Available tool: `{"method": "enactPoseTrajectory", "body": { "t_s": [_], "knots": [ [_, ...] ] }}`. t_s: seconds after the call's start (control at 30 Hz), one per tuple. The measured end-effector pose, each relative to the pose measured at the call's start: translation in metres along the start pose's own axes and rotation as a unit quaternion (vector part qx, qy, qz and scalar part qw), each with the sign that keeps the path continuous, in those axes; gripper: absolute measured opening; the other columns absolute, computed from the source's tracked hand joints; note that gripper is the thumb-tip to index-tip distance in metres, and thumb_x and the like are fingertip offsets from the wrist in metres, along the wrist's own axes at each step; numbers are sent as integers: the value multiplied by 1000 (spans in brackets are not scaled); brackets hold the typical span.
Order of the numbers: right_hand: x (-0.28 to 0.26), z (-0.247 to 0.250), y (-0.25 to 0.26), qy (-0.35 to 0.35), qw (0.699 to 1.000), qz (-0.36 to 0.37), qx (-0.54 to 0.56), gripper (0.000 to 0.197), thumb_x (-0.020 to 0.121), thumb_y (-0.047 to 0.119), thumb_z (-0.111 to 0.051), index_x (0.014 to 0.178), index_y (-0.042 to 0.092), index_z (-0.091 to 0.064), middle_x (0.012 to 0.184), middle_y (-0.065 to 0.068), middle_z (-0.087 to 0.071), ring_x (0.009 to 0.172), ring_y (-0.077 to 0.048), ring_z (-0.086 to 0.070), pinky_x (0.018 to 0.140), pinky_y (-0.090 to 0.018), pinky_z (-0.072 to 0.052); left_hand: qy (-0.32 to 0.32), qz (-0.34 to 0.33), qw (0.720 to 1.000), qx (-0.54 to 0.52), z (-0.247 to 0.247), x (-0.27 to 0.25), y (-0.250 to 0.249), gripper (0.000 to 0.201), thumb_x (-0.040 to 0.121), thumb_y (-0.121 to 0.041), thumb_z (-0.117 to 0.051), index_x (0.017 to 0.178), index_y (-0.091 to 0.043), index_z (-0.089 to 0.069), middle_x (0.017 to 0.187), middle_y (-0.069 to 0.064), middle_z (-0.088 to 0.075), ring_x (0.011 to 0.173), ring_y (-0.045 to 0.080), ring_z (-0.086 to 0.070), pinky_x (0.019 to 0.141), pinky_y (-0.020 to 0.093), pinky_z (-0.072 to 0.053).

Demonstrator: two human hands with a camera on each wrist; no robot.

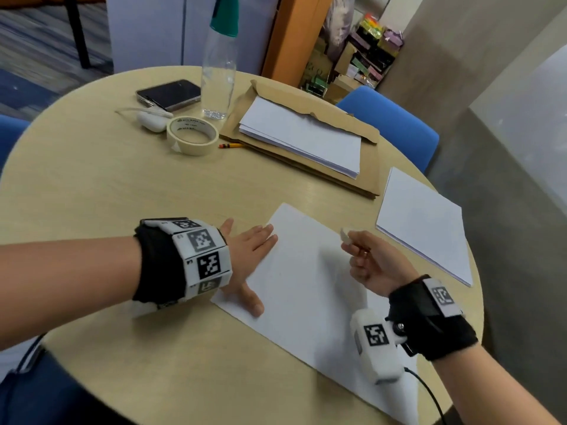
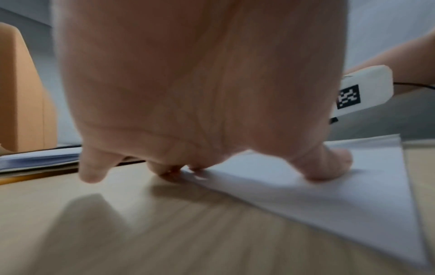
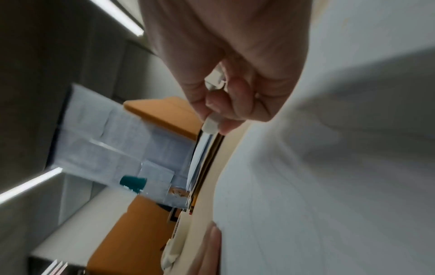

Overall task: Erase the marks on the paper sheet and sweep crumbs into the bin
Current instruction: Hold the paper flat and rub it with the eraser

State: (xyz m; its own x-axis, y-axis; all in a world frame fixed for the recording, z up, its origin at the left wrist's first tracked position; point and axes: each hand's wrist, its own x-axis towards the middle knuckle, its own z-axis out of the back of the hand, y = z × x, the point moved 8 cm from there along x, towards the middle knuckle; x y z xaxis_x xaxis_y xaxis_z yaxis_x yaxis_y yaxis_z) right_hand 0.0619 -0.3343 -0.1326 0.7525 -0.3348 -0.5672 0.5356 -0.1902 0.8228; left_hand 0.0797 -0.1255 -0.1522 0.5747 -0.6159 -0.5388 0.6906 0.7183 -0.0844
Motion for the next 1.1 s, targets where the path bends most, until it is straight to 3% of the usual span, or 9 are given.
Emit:
{"method": "enactPoseTrajectory", "body": {
  "t_s": [0.17, 0.27, 0.43, 0.53, 0.73, 0.83, 0.93, 1.03, 1.1],
  "knots": [
    [2, -2, -26, 22, 998, -51, 31, 10, 89, 22, -47, 88, 15, -54, 49, 6, -55, 29, -6, -32, 31, -13, -25, -17, 1, 1000, -8, 15, -10, -8, 96, 88, -65, -32, 146, -11, 22, 154, 3, 29, 145, 19, 19, 115, 50, 7],
    [3, -2, -28, 46, 998, -32, 18, 9, 88, 19, -44, 83, 15, -51, 48, 5, -48, 31, -6, -30, 31, -15, -25, -37, -119, 987, 106, 16, -25, -41, 90, 88, -65, -27, 146, -18, 25, 152, -2, 33, 143, 16, 25, 115, 46, 12],
    [2, 0, -29, 74, 997, -10, -13, 4, 86, 9, -42, 87, 10, -47, 57, -1, -41, 33, -7, -30, 31, -15, -24, 72, -292, 939, 168, -34, -45, -81, 78, 91, -63, -29, 148, -33, 16, 155, -10, 25, 143, 14, 23, 112, 43, 20],
    [-1, -2, -28, 87, 995, 7, -58, 14, 86, 5, -39, 77, 8, -49, 60, -3, -37, 34, -7, -28, 32, -14, -23, 75, -282, 943, 157, -35, -34, -67, 76, 86, -73, -12, 147, -36, 16, 155, -12, 24, 140, 7, 25, 109, 37, 22],
    [-6, -5, -27, 114, 989, 17, -92, 16, 84, 2, -37, 72, 6, -47, 57, -2, -37, 34, -7, -26, 33, -12, -21, 20, -27, 996, 86, 16, 11, 5, 86, 78, -76, 4, 146, -26, 23, 154, -5, 28, 145, 16, 19, 115, 46, 13],
    [-7, -2, -31, 138, 985, 5, -102, 19, 84, 0, -36, 75, 3, -52, 53, -1, -37, 33, -7, -25, 33, -11, -20, 20, -134, 982, 130, 8, -6, -36, 76, 88, -70, -8, 145, -31, 24, 152, -6, 33, 142, 16, 26, 115, 45, 18],
    [-11, -1, -36, 173, 980, -7, -97, 30, 78, 5, -42, 55, 11, -61, 50, 1, -35, 32, -5, -25, 33, -10, -20, 102, -299, 937, 148, -29, -44, -92, 86, 70, -80, 7, 144, -39, 20, 150, -11, 32, 134, 8, 33, 110, 40, 25],
    [-13, -1, -36, 177, 980, -15, -88, 14, 64, 10, -48, 64, 6, -61, 51, -1, -34, 32, -6, -25, 34, -10, -19, 113, -300, 935, 154, -36, -34, -87, 74, 84, -73, -2, 146, -38, 18, 154, -12, 27, 137, 7, 30, 111, 39, 24],
    [-12, -1, -37, 173, 980, -14, -94, 15, 63, 11, -48, 70, 3, -59, 53, -3, -33, 32, -7, -25, 36, -10, -18, 88, -225, 960, 140, -22, -11, -60, 64, 95, -59, -13, 145, -37, 19, 154, -13, 27, 142, 10, 25, 113, 39, 21]
  ]
}}
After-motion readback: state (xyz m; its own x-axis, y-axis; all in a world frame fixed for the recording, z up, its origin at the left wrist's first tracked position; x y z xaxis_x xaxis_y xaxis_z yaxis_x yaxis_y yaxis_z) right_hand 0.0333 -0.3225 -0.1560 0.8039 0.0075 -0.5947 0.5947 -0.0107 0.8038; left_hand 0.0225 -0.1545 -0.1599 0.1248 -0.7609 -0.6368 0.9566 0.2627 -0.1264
